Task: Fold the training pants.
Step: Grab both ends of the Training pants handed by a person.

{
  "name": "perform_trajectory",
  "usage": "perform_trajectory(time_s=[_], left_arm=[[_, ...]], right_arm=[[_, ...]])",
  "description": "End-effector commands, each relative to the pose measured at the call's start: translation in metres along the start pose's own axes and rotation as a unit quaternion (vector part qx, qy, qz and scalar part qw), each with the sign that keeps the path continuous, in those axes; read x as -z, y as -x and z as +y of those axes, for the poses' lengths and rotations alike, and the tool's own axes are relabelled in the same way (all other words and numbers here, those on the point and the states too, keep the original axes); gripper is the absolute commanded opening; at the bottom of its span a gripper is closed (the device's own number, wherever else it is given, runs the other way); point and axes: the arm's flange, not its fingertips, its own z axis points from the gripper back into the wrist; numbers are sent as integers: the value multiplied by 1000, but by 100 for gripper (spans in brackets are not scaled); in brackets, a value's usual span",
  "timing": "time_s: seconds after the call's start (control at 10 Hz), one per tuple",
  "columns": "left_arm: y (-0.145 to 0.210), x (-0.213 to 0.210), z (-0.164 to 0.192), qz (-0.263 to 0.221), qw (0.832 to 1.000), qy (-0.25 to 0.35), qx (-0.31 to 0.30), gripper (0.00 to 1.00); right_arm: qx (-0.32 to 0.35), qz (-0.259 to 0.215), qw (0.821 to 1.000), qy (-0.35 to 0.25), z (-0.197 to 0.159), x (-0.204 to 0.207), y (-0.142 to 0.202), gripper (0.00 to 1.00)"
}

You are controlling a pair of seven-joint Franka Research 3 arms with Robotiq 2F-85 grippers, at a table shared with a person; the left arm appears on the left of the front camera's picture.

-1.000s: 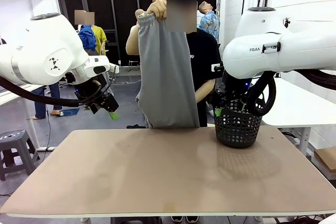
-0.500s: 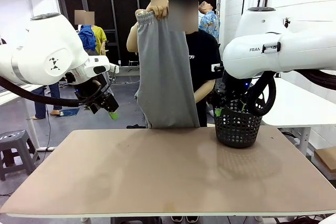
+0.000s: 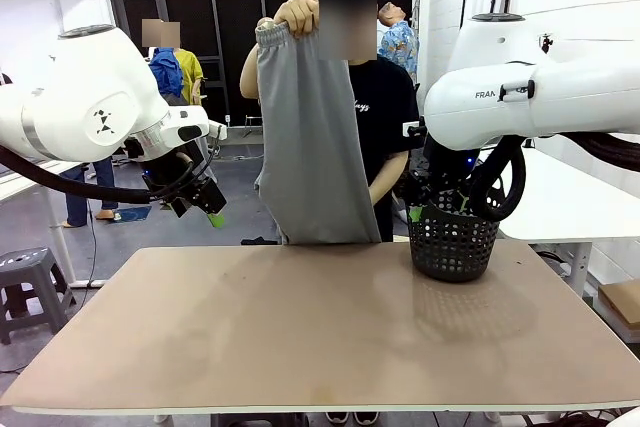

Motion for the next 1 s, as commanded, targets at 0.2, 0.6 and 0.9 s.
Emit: perform_trajectory(time_s=[0.2, 0.6, 0.9], left_arm=[[-1, 0, 2, -3, 1000, 1, 3, 100], [-1, 0, 2, -3, 1000, 1, 3, 100], [-1, 0, 2, -3, 1000, 1, 3, 100]], right_arm=[[-5, 2, 1000, 0, 0, 0, 0, 100], [-5, 2, 1000, 0, 0, 0, 0, 100], [-5, 2, 1000, 0, 0, 0, 0, 100]])
